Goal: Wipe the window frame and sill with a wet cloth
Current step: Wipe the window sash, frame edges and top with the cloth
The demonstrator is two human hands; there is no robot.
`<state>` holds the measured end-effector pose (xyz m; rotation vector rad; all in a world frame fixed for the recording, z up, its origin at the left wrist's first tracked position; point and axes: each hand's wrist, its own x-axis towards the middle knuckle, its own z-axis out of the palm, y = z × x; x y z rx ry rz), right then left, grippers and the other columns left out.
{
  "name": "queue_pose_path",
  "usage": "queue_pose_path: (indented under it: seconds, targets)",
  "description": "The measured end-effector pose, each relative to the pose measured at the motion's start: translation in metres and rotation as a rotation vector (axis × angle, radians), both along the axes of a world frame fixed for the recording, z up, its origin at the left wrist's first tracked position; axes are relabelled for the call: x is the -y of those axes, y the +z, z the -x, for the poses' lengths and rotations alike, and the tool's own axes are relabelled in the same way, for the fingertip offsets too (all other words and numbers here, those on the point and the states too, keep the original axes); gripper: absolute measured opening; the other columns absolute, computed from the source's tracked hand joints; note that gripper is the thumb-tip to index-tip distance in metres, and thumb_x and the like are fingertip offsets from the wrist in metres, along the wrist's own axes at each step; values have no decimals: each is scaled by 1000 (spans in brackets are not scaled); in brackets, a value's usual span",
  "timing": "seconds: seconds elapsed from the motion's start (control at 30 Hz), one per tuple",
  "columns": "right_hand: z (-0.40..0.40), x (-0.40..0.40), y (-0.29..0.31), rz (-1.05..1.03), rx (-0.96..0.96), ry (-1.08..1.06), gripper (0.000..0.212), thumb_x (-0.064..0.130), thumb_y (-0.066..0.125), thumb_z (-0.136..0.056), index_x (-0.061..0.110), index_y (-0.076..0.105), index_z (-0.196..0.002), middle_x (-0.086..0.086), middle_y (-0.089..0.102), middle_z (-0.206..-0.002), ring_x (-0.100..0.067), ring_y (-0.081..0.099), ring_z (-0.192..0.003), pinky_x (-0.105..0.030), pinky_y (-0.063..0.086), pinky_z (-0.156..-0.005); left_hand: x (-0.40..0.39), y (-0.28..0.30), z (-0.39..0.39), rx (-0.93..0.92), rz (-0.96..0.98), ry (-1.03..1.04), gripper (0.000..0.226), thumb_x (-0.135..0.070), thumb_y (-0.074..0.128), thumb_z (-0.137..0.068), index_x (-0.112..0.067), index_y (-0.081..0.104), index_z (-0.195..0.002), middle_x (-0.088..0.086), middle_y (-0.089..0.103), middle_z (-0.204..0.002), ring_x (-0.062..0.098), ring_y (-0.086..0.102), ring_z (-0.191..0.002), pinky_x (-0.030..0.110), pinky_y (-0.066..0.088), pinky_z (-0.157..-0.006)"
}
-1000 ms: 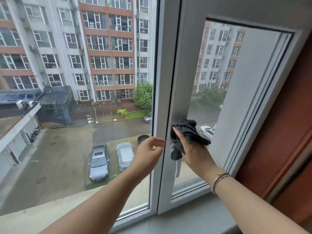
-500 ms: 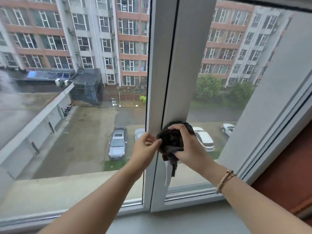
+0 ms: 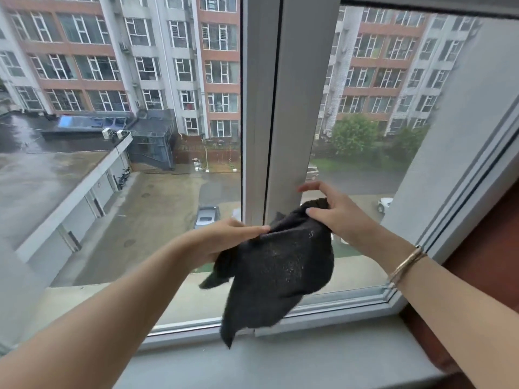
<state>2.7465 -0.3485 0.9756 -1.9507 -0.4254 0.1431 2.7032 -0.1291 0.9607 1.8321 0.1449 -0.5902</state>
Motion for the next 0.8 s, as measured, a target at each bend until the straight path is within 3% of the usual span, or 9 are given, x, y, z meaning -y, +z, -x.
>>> queue_pose_path:
  seconds: [0.1,0.17,0.2,0.3,0.4,0.47,0.6,0.7,0.8]
  targets:
    - [4,7,-1,290,-20,-95,22,19,58,-90,28,56,-111,1,60,-86,-12,56,-71,-18,42,-54,-9,3,2,133,355,83,28,-23,60,-90,-6,64,-112,15,68,-106,25,66,-99,37,54,-84]
    - [7,11,-7,342,-89,-172,26,34,65,-87,25,57,-110,6,55,-94,-4,54,-77,-21,43,-56,-11,7,9,128,526,96,24,-12,55,-92,-1,55,-113,19,64,-102,28,64,-94,37,55,-76]
    - [7,13,-12,299,-136,-207,30,38,68,-84,24,57,-108,8,55,-94,-4,55,-77,-23,43,-57,-10,8,11,133,533,102,18,-10,53,-93,-3,53,-109,19,62,-97,28,63,-88,35,53,-71]
    - [16,21,-24,-94,-371,-199,43,37,74,-78,14,54,-109,-3,64,-89,-12,61,-71,-25,45,-57,-6,11,16,140,504,119,6,-11,51,-94,-9,49,-99,14,56,-89,23,58,-78,33,45,-68]
    - [27,31,-49,-343,-503,-175,34,32,62,-87,7,52,-108,-10,64,-97,-21,62,-88,-36,50,-78,2,22,19,166,595,114,6,-13,51,-95,-9,48,-98,13,56,-90,22,58,-77,31,47,-68]
    - [36,33,-67,-396,-600,-196,32,29,52,-91,6,54,-113,-14,62,-112,-25,58,-107,-41,46,-91,10,31,19,184,647,95,5,-13,49,-96,-9,49,-99,10,58,-88,19,59,-74,27,50,-63]
    - [60,17,-83,-341,-621,-39,62,43,57,-67,11,52,-120,-6,52,-128,-21,42,-124,-43,30,-108,25,42,21,184,689,50,5,-9,46,-96,-10,51,-99,7,62,-80,14,62,-63,22,52,-52]
    - [59,0,-78,-515,-637,-30,64,48,62,-65,7,55,-114,-10,55,-119,-21,49,-114,-42,33,-104,31,46,26,178,689,23,12,-6,45,-96,-8,51,-107,10,63,-88,16,64,-68,24,55,-56]
    - [62,-13,-58,-572,-671,1,40,41,52,-86,4,63,-95,-12,58,-83,-25,53,-78,-38,43,-76,26,45,27,196,702,9,18,-7,42,-97,-9,52,-113,10,63,-93,17,63,-75,25,56,-62]
